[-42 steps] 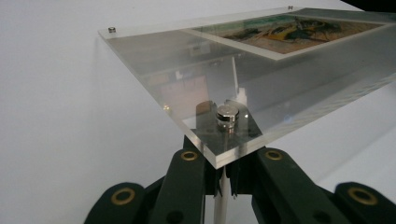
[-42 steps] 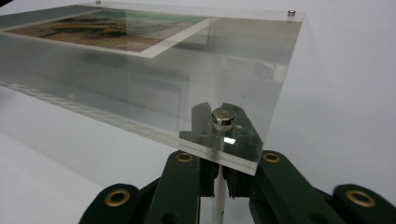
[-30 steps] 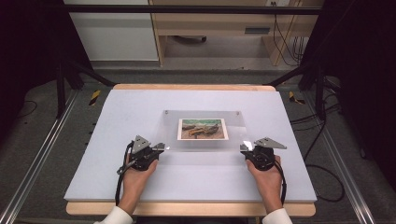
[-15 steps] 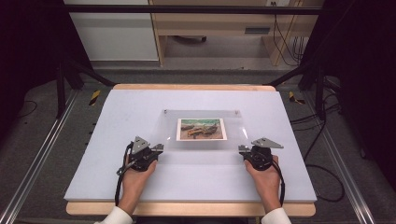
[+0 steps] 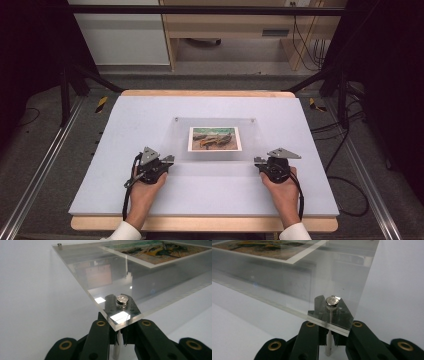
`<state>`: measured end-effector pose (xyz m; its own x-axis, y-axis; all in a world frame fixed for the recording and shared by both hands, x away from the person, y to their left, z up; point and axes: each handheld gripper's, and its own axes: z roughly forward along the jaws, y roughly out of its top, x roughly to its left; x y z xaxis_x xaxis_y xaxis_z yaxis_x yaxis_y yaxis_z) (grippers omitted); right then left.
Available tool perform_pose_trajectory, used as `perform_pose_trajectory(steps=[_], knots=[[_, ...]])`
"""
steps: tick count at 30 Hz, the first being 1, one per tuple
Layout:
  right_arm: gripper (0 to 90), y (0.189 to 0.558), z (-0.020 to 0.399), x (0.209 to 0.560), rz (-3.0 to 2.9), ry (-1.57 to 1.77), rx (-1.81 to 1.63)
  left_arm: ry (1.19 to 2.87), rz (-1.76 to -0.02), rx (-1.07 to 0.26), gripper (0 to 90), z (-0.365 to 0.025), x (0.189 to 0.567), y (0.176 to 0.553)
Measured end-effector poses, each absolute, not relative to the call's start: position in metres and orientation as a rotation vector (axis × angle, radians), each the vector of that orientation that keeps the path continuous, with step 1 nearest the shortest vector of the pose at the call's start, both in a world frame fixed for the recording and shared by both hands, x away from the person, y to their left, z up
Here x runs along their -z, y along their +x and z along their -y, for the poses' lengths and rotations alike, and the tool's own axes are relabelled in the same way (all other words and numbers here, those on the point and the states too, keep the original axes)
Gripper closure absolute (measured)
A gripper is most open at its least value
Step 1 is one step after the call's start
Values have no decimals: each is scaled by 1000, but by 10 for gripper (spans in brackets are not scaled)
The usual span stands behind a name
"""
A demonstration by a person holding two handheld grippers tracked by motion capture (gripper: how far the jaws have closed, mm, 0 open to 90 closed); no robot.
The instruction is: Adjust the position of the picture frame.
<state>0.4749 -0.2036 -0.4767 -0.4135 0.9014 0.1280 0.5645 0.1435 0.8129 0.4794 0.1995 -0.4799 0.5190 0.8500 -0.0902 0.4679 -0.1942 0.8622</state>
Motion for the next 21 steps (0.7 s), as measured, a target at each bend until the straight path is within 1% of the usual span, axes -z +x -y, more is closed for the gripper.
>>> perform_pose_trajectory(steps=[5, 6, 7, 8, 9, 12, 13, 14, 16, 17, 18, 20, 21], knots=[[830, 475, 204, 476, -2041, 1401, -1163, 1840, -1090, -516, 835, -200, 479, 479], [792, 474, 203, 476, -2039, 1398, -1163, 1848, -1088, -522, 807, -200, 479, 479], [792, 474, 203, 476, -2039, 1398, -1163, 1852, -1090, -530, 807, -201, 478, 478], [767, 474, 203, 475, -2038, 1398, -1164, 1859, -1091, -538, 775, -202, 477, 477], [727, 473, 204, 474, -2044, 1391, -1165, 1865, -1095, -540, 731, -203, 476, 476], [557, 470, 202, 474, -2067, 1397, -1138, 1865, -1098, -531, 607, -208, 474, 474], [464, 468, 200, 473, -2081, 1393, -1118, 1877, -1097, -524, 520, -209, 474, 474], [464, 468, 200, 473, -2081, 1393, -1118, 1886, -1092, -512, 520, -209, 474, 475], [373, 465, 199, 471, -2076, 1395, -1112, 1898, -1084, -507, 441, -209, 473, 474], [346, 464, 198, 470, -2079, 1396, -1111, 1892, -1084, -502, 421, -209, 472, 474], [303, 464, 198, 469, -2088, 1385, -1108, 1889, -1080, -489, 386, -210, 472, 474], [245, 462, 197, 467, -2097, 1391, -1111, 1888, -1078, -462, 319, -209, 471, 474], [207, 461, 198, 465, -2100, 1391, -1119, 1887, -1073, -453, 261, -208, 471, 475]])
